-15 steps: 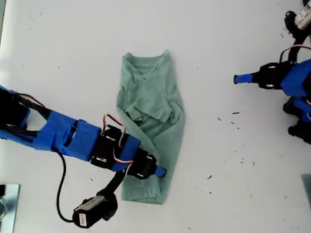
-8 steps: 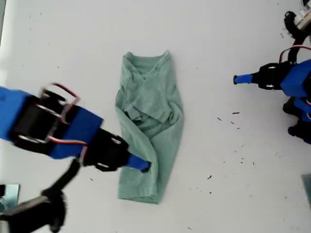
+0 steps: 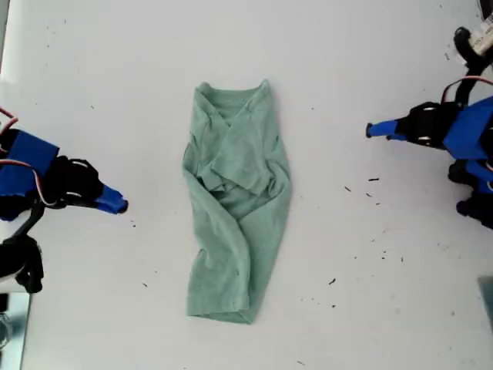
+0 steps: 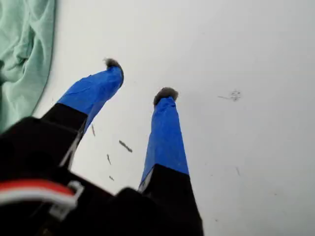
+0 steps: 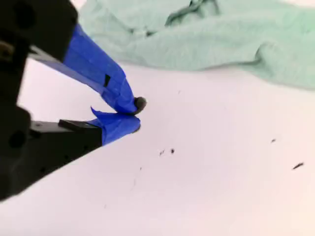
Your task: Fold t shirt
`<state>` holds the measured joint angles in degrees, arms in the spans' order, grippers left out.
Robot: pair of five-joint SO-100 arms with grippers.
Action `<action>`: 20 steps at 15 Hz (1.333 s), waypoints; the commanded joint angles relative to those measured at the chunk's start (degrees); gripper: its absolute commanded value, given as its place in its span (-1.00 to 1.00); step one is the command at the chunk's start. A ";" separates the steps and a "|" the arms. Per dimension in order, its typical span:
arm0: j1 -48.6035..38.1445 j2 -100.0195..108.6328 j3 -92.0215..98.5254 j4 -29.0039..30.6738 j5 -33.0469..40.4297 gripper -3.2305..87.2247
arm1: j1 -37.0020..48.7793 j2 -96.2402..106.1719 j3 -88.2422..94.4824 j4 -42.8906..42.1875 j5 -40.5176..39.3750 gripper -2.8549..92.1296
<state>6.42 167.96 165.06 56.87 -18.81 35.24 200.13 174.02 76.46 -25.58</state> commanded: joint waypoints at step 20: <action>11.25 -89.82 -100.20 26.72 12.74 -0.43 | -52.29 -123.40 -116.46 0.79 17.05 -0.27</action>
<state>18.54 78.93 67.59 84.73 -7.03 -16.35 79.45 63.81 78.31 -8.61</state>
